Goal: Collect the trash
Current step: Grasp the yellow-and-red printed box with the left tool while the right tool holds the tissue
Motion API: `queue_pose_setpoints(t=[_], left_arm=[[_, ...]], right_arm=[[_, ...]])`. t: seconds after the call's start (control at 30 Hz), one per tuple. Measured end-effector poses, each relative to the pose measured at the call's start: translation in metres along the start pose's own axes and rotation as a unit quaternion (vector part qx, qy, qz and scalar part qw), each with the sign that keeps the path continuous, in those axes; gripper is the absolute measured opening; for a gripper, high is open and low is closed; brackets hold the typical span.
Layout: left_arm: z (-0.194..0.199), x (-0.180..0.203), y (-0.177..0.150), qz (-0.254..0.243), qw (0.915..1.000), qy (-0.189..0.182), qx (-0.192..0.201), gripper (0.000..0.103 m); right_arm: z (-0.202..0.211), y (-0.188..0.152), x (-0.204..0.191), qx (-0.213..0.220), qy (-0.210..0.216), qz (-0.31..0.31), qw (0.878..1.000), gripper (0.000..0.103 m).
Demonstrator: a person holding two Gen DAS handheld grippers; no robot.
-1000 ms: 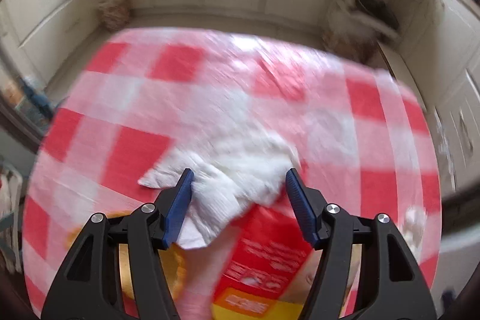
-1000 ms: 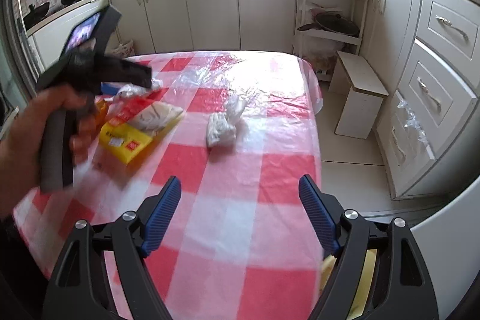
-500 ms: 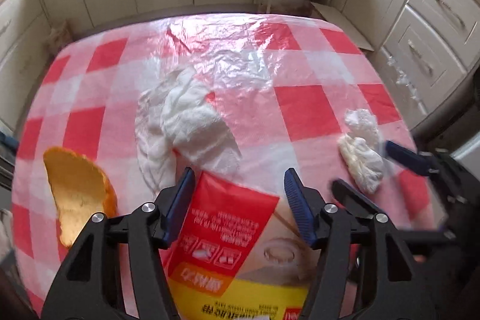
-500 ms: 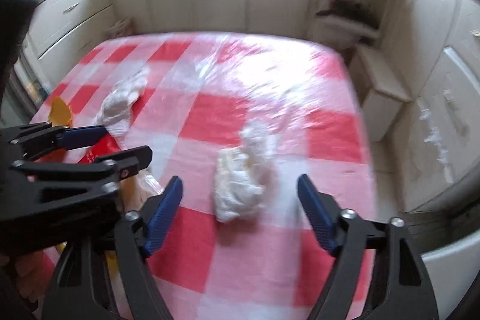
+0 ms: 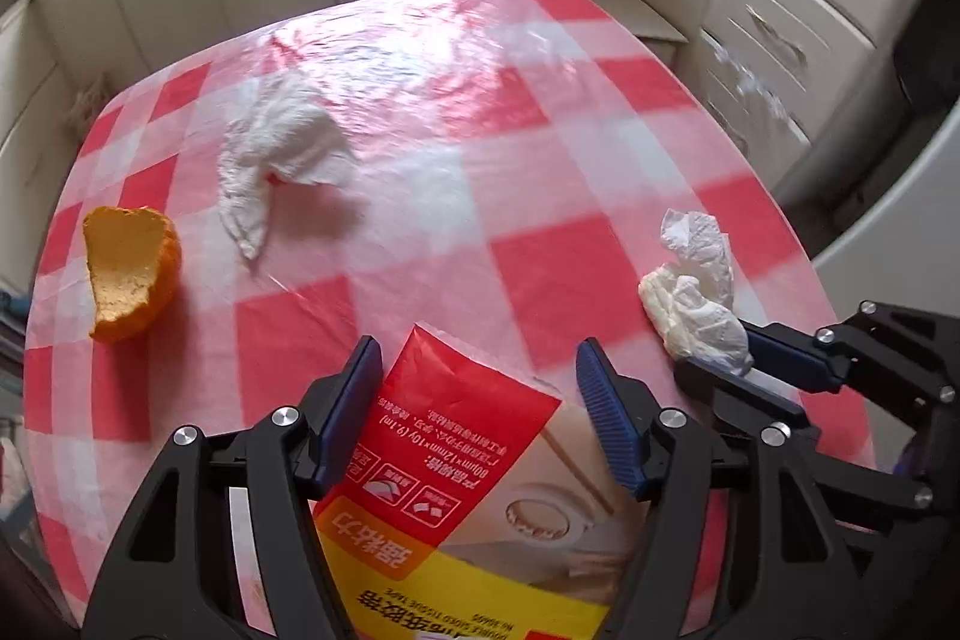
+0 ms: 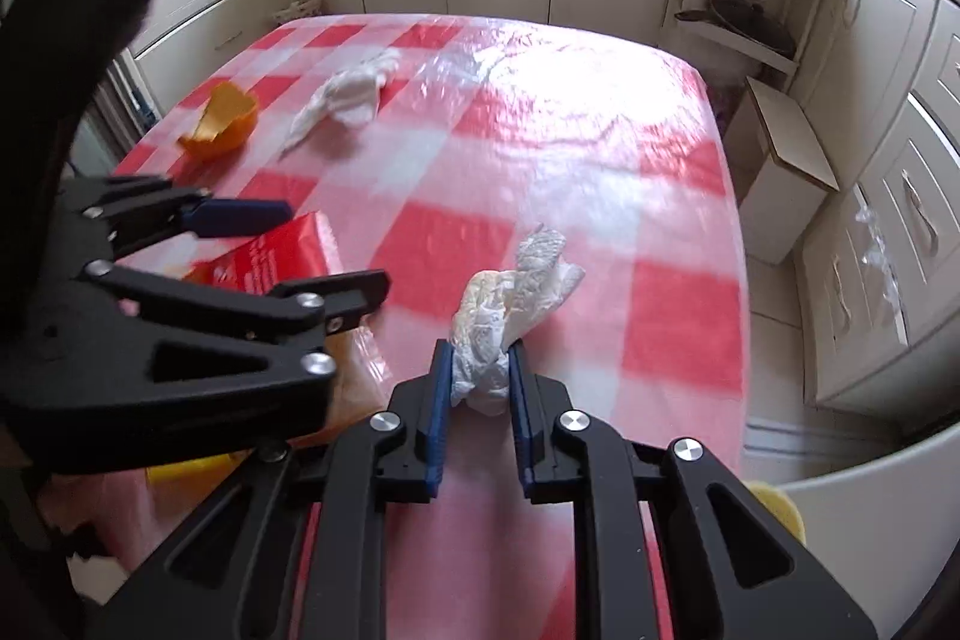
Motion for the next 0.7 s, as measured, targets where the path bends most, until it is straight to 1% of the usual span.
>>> queue_pose_setpoints(t=[0.07, 0.13, 0.2, 0.3, 0.43, 0.47, 0.5, 0.53, 0.57, 0.63, 0.7], left_arm=[[0.004, 0.005, -0.002, 0.001, 0.9999, -0.012, -0.001, 0.063], [0.01, 0.004, -0.008, 0.018, 0.9994, -0.029, 0.0, 0.063], [0.017, 0.001, -0.015, 0.032, 0.9989, -0.035, 0.004, 0.063], [0.036, -0.001, -0.031, 0.038, 0.9987, -0.026, 0.02, 0.063], [0.058, -0.002, -0.045, 0.018, 0.9991, -0.018, 0.033, 0.065], [0.062, 0.001, -0.048, 0.006, 0.9992, -0.019, 0.034, 0.065], [0.067, 0.006, -0.053, -0.012, 0.9991, -0.02, 0.036, 0.067], [0.071, 0.013, -0.059, -0.034, 0.9985, -0.022, 0.037, 0.069], [0.073, 0.02, -0.063, -0.054, 0.9976, -0.024, 0.036, 0.071], [0.072, 0.032, -0.071, -0.094, 0.9951, -0.017, 0.027, 0.072], [0.065, 0.044, -0.075, -0.124, 0.9921, -0.001, 0.016, 0.072]], right_arm=[[0.009, -0.009, 0.002, 0.0, 0.0, -0.003, 1.0, 0.019], [0.018, -0.018, 0.004, 0.003, 0.002, -0.006, 1.0, 0.019], [0.023, -0.02, 0.004, 0.005, 0.003, -0.006, 1.0, 0.019], [0.027, -0.025, 0.005, 0.007, 0.003, -0.005, 1.0, 0.019], [0.03, -0.03, 0.006, 0.006, 0.003, -0.002, 1.0, 0.019], [0.03, -0.031, 0.007, 0.005, 0.003, -0.003, 1.0, 0.024], [0.03, -0.031, 0.008, 0.006, 0.001, -0.003, 1.0, 0.034], [0.03, -0.029, 0.009, 0.011, -0.001, -0.006, 1.0, 0.04], [0.03, -0.029, 0.01, 0.013, -0.001, -0.009, 1.0, 0.048], [0.029, -0.025, 0.01, 0.02, -0.003, -0.013, 1.0, 0.052], [0.027, -0.021, 0.008, 0.022, -0.002, -0.013, 1.0, 0.055]])
Point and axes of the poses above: each gripper's, at about its wrist camera, not at the fingertips, and z roughly against the way its jaws point, x to its right, y to its top, the point moved 1 cm from there along -z, roughly the way its jaws point, and after that the axes turned 10 degrees about -z, right-handed, at the moved point
